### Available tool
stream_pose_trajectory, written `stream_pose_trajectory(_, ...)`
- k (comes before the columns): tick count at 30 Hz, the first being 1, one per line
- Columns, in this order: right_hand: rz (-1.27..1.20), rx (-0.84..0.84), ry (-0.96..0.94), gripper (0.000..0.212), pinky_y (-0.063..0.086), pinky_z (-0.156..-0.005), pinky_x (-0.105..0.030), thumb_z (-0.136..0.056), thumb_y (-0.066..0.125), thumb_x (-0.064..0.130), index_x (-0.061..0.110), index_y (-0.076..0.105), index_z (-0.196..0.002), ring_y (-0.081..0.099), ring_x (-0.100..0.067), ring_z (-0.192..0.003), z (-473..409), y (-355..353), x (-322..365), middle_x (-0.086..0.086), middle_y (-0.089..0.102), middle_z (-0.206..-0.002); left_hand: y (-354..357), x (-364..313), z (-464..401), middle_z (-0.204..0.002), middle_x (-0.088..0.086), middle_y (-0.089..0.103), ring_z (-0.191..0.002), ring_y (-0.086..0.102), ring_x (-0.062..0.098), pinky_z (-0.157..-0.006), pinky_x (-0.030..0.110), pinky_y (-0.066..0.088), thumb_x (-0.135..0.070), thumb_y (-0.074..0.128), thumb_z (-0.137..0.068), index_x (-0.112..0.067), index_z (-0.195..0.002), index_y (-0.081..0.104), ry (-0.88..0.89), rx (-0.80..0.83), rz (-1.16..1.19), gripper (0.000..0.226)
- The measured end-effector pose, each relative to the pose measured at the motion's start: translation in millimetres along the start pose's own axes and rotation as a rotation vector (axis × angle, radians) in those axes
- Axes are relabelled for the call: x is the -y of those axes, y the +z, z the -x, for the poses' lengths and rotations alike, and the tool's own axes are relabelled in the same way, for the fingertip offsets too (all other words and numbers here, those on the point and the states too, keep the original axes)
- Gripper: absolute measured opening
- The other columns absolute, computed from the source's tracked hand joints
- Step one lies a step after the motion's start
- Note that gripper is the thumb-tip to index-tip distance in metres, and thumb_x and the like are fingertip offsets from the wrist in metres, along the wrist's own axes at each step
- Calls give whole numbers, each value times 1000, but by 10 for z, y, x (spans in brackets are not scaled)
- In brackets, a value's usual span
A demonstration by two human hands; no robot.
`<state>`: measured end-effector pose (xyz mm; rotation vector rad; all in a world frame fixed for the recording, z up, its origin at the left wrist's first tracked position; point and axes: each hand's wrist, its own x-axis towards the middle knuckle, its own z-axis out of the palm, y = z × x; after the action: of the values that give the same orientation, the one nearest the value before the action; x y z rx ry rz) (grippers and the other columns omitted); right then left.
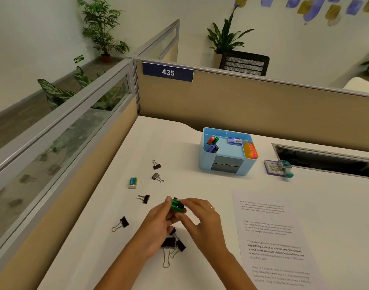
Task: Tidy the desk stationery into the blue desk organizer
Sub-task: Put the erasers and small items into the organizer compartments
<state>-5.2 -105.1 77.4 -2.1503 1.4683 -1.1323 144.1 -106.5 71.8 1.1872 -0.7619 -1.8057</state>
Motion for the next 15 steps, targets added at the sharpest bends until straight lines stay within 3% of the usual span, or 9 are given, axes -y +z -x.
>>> stream_pose_trajectory(4, 87, -39, -48, 28, 45, -79, -17, -77, 75, 22, 20, 71, -105, 60, -13, -93, -16, -2, -12, 2, 69, -103, 43, -1, -3, -111, -1, 69, -100, 62, 7, -85, 30, 38, -48, 51, -83, -31, -110, 66, 44, 38, -40, 36)
stream_pose_trajectory(7, 22, 9, -1, 28, 49, -74, -19, -80, 72, 28, 24, 69, -107, 57, -9, -89, -32, -32, -16, 3, 63, -103, 34, 3, -51, -116, -1, 68, -110, 61, 9, -85, 26, 43, -33, 59, -82, -27, -115, 64, 87, 58, -11, 34)
stream_pose_trajectory(10, -50, 92, 50, 26, 51, -73, -18, -83, 69, 30, 27, 68, -109, 56, -3, -87, -50, -62, -38, 6, 63, -102, -1, 22, -123, -111, 6, 69, -102, 65, 12, -76, 19, 51, -17, 64, -77, -18, -113, 66, 106, 61, 72, 36)
stream_pose_trajectory(15, -108, 125, 159, 22, 51, -77, -11, -85, 68, 24, 27, 70, -106, 60, 0, -88, -92, -71, -69, 10, 66, -103, 16, 37, -171, -109, 8, 70, -101, 65, 16, -81, 23, 53, -15, 63, -79, -13, -117, 62, 117, 51, 33, 38)
